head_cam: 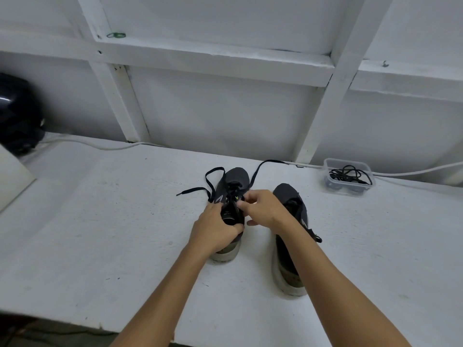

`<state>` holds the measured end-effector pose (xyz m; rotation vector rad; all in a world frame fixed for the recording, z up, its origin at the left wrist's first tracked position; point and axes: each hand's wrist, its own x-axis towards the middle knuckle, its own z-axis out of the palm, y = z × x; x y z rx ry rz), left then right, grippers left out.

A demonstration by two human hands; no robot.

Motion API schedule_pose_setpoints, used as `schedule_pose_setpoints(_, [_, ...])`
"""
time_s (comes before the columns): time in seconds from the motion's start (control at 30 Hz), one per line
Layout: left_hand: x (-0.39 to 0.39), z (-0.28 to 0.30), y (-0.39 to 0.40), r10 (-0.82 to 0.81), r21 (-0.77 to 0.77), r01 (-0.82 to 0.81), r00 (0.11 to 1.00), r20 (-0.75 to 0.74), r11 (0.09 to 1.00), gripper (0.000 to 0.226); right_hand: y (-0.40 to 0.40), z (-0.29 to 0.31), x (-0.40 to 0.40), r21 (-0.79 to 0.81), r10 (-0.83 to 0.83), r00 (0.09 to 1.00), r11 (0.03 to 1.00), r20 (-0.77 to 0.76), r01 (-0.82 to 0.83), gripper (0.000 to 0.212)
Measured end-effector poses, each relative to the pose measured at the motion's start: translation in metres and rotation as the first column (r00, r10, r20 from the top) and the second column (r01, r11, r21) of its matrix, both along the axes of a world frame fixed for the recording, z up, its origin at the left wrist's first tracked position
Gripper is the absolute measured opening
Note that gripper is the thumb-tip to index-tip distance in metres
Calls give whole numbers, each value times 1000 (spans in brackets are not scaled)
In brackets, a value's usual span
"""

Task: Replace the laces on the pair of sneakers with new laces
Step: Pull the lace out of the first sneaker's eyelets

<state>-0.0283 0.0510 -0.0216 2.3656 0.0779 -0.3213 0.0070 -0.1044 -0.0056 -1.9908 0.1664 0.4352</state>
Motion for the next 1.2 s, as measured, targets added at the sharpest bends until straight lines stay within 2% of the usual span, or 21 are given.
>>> schedule_pose_setpoints(0.1, [1,-3,2,6,-22,-6,1000,-6,1000,55,-1,4,7,48,-247,961,969,124,243,9])
schedule_pose_setpoints(0.17, [1,-3,2,9,-28,-9,1000,-8,1000,58,-2,4,7,52,-322,938,947,130,318,11])
schedule_pose_setpoints(0.3, [0,-2,-1,12,-15,-12,1000,7,1000,50,-1,0,-3,109,-103,986,987,-133,118,28])
schedule_pose_setpoints(0.43, [0,0,0,12,5,-13,1000,13,1000,49,-1,-1,0,40,-28,1000,999,6,27,19])
schedule_pose_setpoints(0.5, [0,0,1,23,-12,-23,1000,-3,1000,53,-2,2,6,20,-167,982,986,85,166,16])
schedule_pose_setpoints(0.57, [0,1,1,24,-20,-24,1000,-19,999,58,-8,9,13,69,-356,925,934,133,349,15])
schedule_pose_setpoints(0.6, [0,1,1,21,-14,-21,1000,-21,1000,59,-13,11,15,66,-372,921,928,118,366,18])
schedule_pose_setpoints(0.73, [6,4,-1,-9,31,11,999,-45,999,61,-15,13,5,55,-85,988,994,-130,93,32])
schedule_pose_setpoints(0.83, [8,7,-3,-17,70,20,999,-50,997,55,-6,4,2,19,29,996,999,-87,-28,20])
schedule_pose_setpoints(0.9, [7,4,-3,-7,72,10,999,-38,997,53,-3,2,5,27,-48,999,998,-19,48,18])
schedule_pose_setpoints(1.0, [5,2,-1,9,47,-7,999,-38,999,59,-10,10,12,156,-398,915,910,65,385,19])
schedule_pose_setpoints(1.03, [5,1,-2,11,49,-10,999,-38,999,59,-15,12,13,171,-430,901,893,56,416,22])
schedule_pose_setpoints(1.07, [4,1,-2,11,58,-8,999,-38,998,59,-17,14,12,160,-388,922,911,19,380,26])
schedule_pose_setpoints(1.13, [5,1,-3,9,74,-7,1000,-28,997,56,-15,13,6,122,-185,977,973,-102,197,33])
schedule_pose_setpoints(1.2, [4,2,-4,9,75,-8,1000,-16,997,46,-9,8,0,103,-26,990,994,-139,40,27])
